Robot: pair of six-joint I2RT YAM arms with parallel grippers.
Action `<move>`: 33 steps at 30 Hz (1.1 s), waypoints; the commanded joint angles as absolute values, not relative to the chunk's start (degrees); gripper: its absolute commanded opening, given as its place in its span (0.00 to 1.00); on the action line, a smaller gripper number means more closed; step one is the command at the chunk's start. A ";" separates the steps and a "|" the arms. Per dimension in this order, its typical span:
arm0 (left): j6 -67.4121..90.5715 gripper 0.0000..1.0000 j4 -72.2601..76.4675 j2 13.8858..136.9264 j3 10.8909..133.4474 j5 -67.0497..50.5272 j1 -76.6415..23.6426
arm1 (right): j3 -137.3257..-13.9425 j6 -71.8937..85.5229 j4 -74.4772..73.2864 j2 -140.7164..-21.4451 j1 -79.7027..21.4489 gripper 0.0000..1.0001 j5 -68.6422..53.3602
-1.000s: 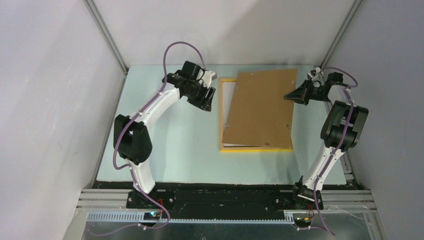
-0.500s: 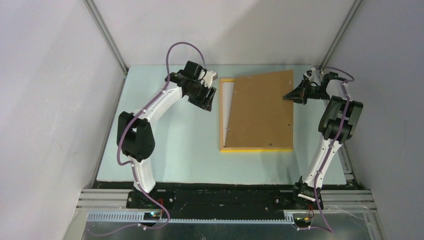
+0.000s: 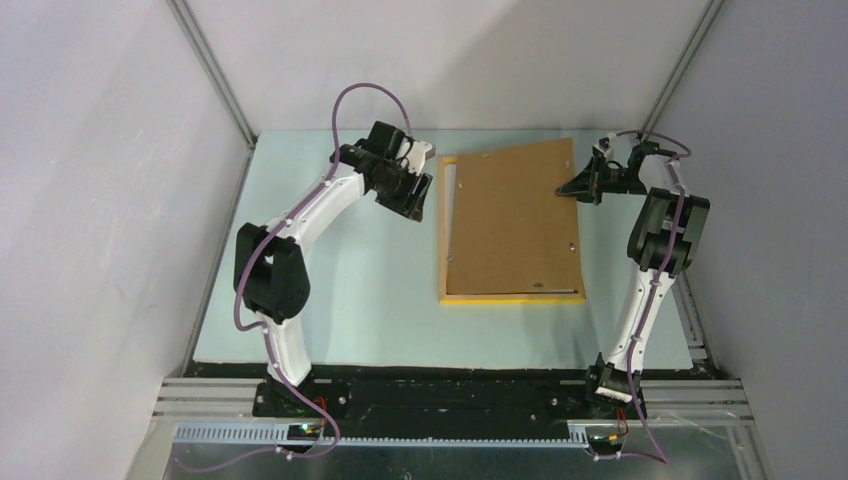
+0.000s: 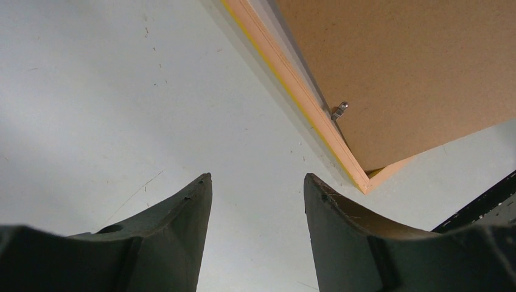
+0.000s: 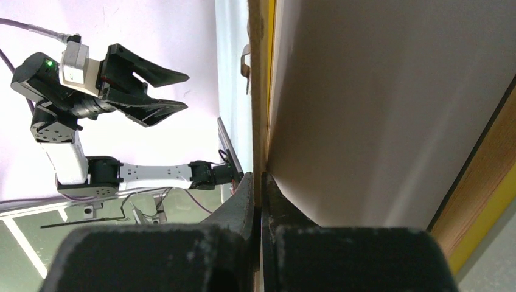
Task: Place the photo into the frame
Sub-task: Place the photo frame item in the photo frame.
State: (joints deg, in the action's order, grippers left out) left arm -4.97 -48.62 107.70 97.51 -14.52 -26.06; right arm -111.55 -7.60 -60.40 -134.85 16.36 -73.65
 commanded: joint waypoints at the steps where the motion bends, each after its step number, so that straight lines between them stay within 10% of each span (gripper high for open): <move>1: -4.79 0.62 -48.07 107.83 100.46 -13.95 -25.93 | -115.87 -7.53 -64.42 -136.00 15.05 0.00 -79.54; 33: -4.36 0.62 -48.09 109.03 100.98 -14.01 -25.93 | -126.23 -10.52 -71.55 -142.93 12.46 0.00 -75.91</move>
